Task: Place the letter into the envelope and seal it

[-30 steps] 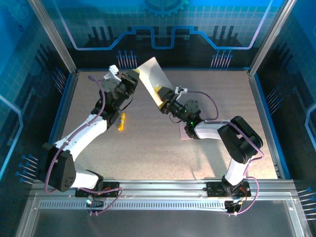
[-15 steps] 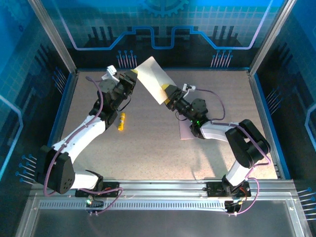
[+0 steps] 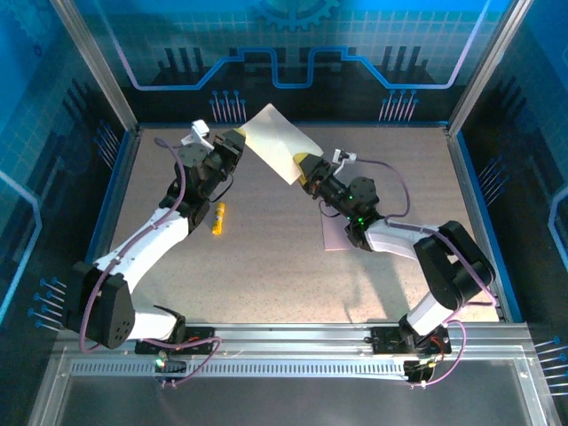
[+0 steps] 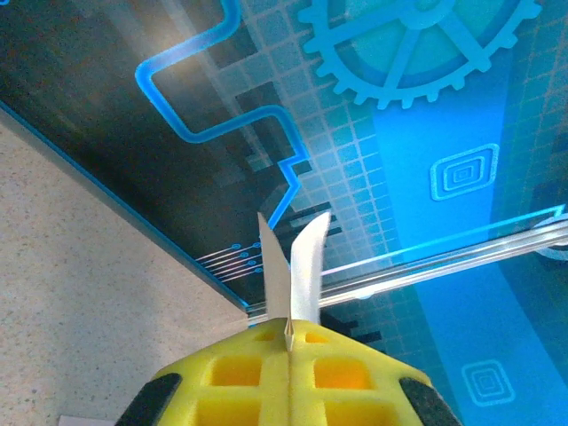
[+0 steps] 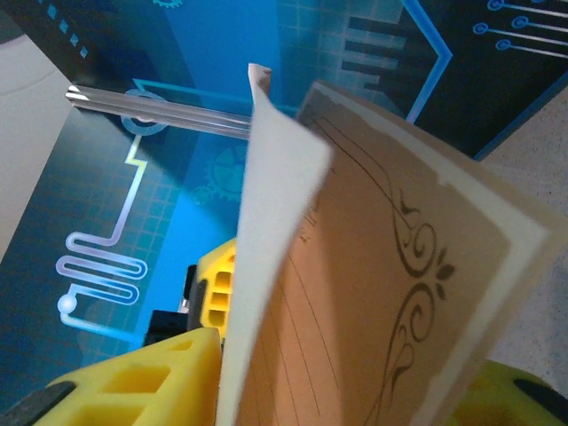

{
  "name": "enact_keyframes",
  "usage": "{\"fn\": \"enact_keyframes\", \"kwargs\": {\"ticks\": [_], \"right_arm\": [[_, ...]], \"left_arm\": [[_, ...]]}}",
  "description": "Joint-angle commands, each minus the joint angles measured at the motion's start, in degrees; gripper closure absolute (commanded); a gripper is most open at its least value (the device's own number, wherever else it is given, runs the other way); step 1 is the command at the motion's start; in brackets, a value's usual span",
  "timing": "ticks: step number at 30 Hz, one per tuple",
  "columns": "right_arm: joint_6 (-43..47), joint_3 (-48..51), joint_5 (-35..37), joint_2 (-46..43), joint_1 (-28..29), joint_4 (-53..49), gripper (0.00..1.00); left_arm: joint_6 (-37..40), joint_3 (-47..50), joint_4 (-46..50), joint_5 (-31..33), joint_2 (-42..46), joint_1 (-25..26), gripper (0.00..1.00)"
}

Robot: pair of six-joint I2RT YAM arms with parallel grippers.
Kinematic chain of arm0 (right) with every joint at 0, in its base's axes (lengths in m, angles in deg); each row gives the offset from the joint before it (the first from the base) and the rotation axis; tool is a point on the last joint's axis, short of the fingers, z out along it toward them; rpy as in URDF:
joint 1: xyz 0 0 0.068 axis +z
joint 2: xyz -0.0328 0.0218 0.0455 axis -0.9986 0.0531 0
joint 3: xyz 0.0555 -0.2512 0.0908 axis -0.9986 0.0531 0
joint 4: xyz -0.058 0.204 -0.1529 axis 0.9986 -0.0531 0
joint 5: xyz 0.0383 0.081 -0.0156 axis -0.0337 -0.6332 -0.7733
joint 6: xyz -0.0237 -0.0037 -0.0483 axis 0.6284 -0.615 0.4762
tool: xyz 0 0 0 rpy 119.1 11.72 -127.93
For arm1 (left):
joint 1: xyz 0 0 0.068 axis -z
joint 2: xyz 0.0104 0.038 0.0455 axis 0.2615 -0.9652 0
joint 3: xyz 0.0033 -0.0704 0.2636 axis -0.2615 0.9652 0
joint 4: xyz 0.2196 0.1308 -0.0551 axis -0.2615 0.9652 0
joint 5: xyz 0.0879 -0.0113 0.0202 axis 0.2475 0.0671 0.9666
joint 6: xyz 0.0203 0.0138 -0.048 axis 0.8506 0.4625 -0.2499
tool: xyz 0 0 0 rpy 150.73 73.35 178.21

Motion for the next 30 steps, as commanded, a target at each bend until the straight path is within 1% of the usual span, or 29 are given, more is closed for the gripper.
{"fn": "enact_keyframes", "kwargs": {"ticks": [1, 3, 4, 5, 6, 7, 9, 13, 16, 17, 19, 21, 23, 24, 27, 28, 30], "right_arm": [[2.05, 0.48, 0.70, -2.24, -0.94, -0.43, 0.60], [2.12, 0.46, 0.49, -2.25, -0.97, -0.18, 0.68], [2.14, 0.42, 0.42, -2.29, -1.04, -0.13, 0.75], [2.22, 0.37, 0.34, -2.34, -1.06, -0.17, 0.94], [2.23, 0.35, 0.30, -2.34, -1.06, -0.09, 1.00], [2.25, 0.42, 0.12, -2.42, -1.11, -0.08, 1.00], [2.48, 0.39, -0.23, -2.81, -1.15, -0.54, 1.00], [4.23, -0.21, -1.87, -4.86, -1.65, -4.96, 1.00], [7.23, -1.39, -4.01, -8.18, -2.60, -13.72, 1.00], [8.87, -1.85, -4.87, -9.31, -3.02, -17.04, 1.00], [12.73, -3.15, -6.30, -12.68, -4.04, -25.84, 1.00], [18.23, -5.83, -8.57, -15.35, -5.21, -36.88, 1.00], [23.76, -9.11, -10.08, -17.44, -6.25, -46.69, 1.00], [27.04, -10.87, -10.91, -18.18, -6.79, -52.19, 1.00], [34.25, -15.64, -13.45, -18.86, -8.26, -63.74, 1.00], [35.44, -16.61, -15.20, -18.64, -8.95, -65.12, 1.00], [36.54, -17.55, -18.53, -18.23, -9.96, -66.26, 1.00]], "left_arm": [[2.29, 0.95, 0.32, -1.10, 1.50, -0.42, 1.00], [2.36, 1.14, 0.27, -1.71, 1.36, -0.43, 1.00], [2.52, 1.30, 0.11, -1.90, 1.40, -0.42, 1.00], [2.62, 1.37, 0.18, -2.16, 1.40, -0.42, 1.00], [2.75, 1.54, 0.26, -2.25, 1.40, -0.51, 0.99], [2.88, 1.73, 0.27, -2.35, 1.47, -0.51, 0.97], [3.30, 2.10, 0.36, -2.68, 1.66, -0.59, 0.88], [7.19, 2.34, 2.36, -4.17, 2.85, -0.86, 0.60], [13.49, 1.49, 8.73, -4.09, 5.36, -1.71, 0.36], [15.46, 0.68, 11.84, -4.35, 6.26, -2.26, 0.31], [21.20, -2.61, 21.03, -4.32, 8.52, -3.73, 0.20], [27.15, -5.93, 28.12, -4.75, 10.35, -4.73, 0.15], [32.31, -9.40, 33.71, -7.41, 11.32, -5.41, 0.12], [34.89, -11.46, 36.41, -9.73, 11.42, -5.60, 0.09], [40.71, -17.21, 43.37, -20.09, 8.87, -5.79, 0.01], [41.26, -17.99, 44.34, -24.26, 7.85, -5.78, 0.01], [39.97, -17.10, 42.54, -31.29, 6.28, -5.78, 0.01]]}}
